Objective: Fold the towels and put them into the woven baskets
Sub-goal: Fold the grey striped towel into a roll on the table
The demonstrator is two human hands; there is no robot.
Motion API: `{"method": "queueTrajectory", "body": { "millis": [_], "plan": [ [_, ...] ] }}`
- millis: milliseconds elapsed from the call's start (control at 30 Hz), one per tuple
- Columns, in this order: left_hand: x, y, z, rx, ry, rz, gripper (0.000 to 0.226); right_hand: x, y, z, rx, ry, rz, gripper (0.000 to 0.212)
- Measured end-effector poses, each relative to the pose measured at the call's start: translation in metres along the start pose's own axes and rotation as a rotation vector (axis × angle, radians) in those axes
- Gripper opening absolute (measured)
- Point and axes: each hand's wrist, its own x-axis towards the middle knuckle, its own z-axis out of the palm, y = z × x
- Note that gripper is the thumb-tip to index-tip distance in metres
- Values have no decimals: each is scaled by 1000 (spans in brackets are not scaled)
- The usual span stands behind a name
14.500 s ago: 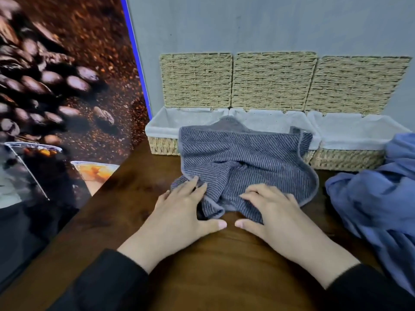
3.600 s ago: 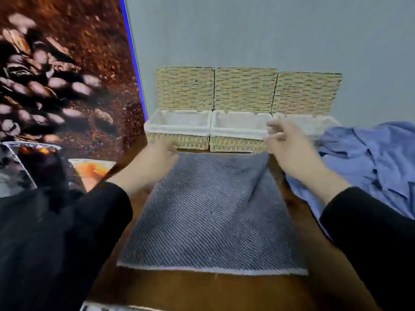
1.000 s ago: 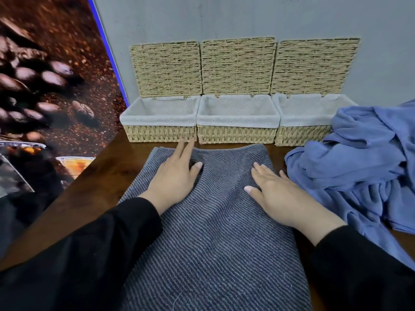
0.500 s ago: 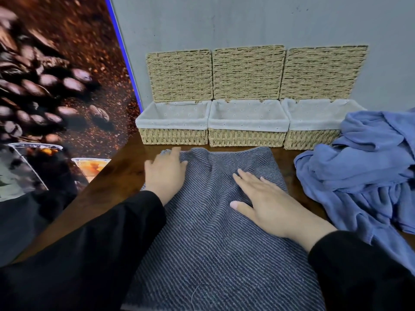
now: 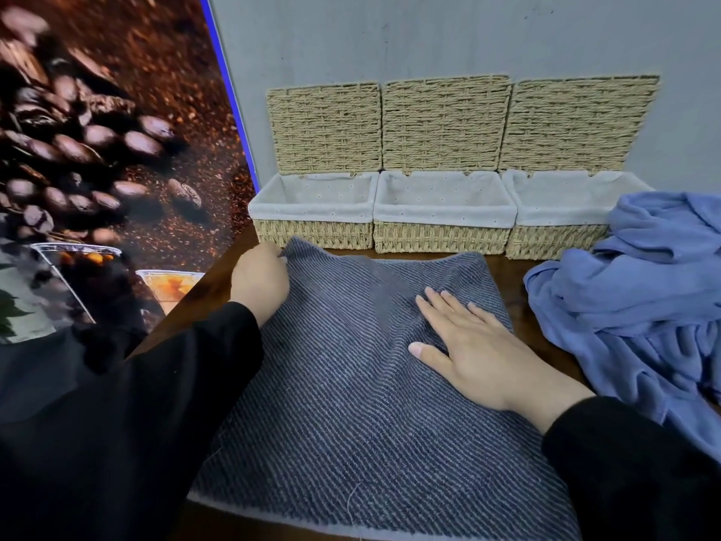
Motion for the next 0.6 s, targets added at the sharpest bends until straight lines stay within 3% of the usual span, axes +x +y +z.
{"method": "queueTrajectory", "body": {
  "millis": [100, 333, 467, 600],
  "plan": [
    [6, -4, -11, -28, -60, -54, 21, 0, 1, 0, -9, -7, 4, 81],
    [-23, -14, -23, -6, -208, -28, 60, 6, 12, -3, -20, -7, 12, 88],
    [-62, -23, -39, 7, -115, 186, 51, 5, 10, -10, 28, 88, -23, 77],
    [-117, -26, -51, 60, -264, 402, 49, -22, -28, -21, 115, 76, -126, 66]
  ]
}}
